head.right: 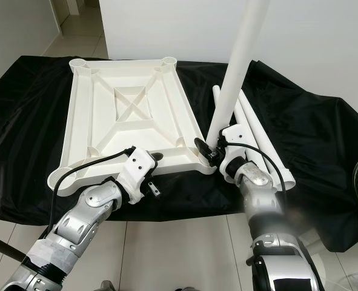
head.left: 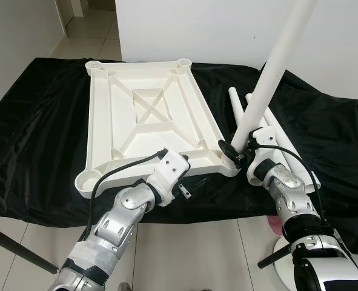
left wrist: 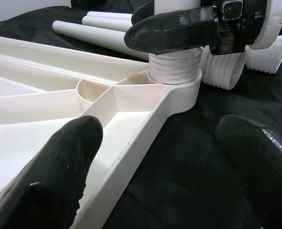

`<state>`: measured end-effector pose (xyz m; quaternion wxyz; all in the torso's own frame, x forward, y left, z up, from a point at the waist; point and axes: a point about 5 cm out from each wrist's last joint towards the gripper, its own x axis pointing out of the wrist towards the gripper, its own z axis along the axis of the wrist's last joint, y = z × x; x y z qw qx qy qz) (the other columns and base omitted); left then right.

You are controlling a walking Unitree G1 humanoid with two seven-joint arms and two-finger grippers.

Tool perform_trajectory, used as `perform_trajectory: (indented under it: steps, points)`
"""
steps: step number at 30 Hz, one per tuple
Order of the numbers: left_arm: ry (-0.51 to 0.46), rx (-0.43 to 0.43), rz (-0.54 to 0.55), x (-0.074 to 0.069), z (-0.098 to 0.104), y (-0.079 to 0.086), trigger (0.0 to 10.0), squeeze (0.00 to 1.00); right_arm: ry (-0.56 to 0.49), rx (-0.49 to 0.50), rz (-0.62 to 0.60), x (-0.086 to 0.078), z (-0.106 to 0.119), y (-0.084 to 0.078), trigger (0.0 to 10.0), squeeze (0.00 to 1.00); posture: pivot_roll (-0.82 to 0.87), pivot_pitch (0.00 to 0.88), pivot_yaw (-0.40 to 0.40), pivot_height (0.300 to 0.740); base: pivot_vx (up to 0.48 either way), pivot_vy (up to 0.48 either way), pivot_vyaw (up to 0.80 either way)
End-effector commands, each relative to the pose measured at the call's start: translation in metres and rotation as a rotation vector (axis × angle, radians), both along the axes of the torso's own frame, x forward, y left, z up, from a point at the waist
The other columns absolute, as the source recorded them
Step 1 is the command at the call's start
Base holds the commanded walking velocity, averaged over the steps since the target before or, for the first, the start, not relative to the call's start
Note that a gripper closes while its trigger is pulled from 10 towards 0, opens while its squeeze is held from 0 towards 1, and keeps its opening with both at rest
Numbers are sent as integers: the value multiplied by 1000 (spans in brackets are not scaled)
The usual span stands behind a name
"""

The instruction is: Building children table

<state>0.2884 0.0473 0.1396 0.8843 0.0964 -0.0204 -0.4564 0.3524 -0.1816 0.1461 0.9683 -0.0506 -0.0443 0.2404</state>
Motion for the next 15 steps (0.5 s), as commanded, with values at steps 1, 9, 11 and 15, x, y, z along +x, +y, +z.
perform_trajectory:
  steps: [1,9,11,15]
  points:
    - [-7,8,-40,-3,-1,-4,10000,0,50,11,-64,-4,-11,-7,10000,0,-6,19,-37,740,0,0,0]
    - [-6,9,-41,-4,-2,-5,10000,0,94,60,-147,-5,-16,-3,10000,0,-8,24,-42,740,0,0,0]
    - [-4,9,-41,-5,-2,-5,10000,0,116,114,-247,-6,-19,0,10000,0,-10,26,-45,740,0,0,0]
    - [-1,11,-41,-6,-4,-6,10000,0,154,203,-428,-12,-25,10,10000,0,-12,27,-46,740,0,0,0]
